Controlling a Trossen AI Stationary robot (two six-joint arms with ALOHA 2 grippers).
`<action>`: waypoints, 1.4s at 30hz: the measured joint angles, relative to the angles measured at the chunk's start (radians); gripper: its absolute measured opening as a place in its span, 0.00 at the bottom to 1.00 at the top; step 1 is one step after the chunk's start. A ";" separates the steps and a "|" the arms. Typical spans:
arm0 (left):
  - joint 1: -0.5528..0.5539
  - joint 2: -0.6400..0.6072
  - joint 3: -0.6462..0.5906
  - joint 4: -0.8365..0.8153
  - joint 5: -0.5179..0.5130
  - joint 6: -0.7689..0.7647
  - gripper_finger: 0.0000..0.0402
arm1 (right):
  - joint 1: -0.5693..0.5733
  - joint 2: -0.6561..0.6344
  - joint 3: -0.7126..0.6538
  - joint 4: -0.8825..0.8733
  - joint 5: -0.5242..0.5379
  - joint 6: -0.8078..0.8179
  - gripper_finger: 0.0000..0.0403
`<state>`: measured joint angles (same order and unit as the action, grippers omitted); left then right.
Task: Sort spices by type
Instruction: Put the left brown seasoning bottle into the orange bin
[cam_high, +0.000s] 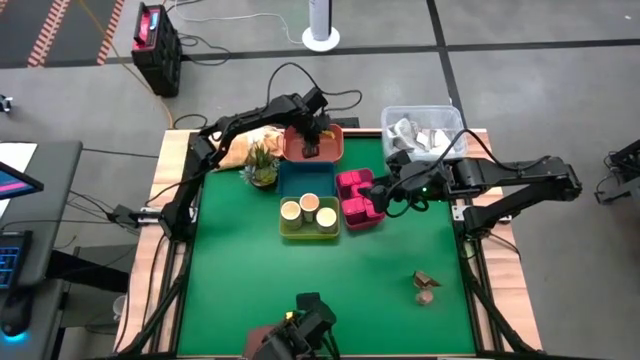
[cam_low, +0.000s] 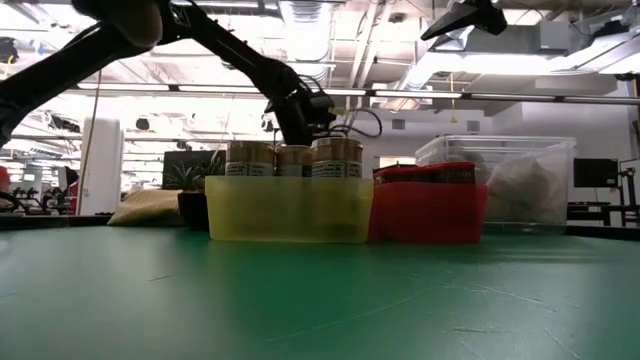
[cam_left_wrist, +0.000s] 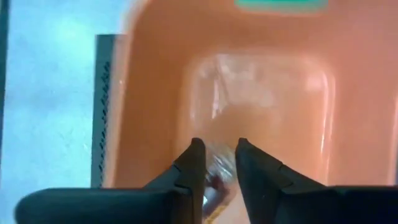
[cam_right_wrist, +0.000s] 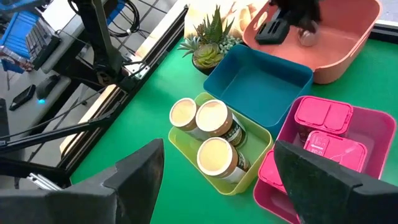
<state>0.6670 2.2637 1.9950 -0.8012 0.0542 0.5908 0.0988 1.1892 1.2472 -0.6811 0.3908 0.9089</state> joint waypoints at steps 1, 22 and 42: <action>0.001 -0.001 0.015 0.001 0.001 -0.042 0.22 | 0.001 0.000 0.000 0.000 0.000 0.000 0.81; -0.005 -0.003 0.029 -0.088 -0.084 0.440 0.44 | 0.062 -0.001 0.022 0.009 -0.095 0.003 0.81; -0.013 0.012 0.029 -0.067 -0.007 0.408 0.61 | 0.124 -0.001 0.023 0.008 -0.105 0.003 0.81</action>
<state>0.6544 2.2755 2.0239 -0.8680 0.0470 0.9983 0.2230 1.1885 1.2701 -0.6731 0.2859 0.9115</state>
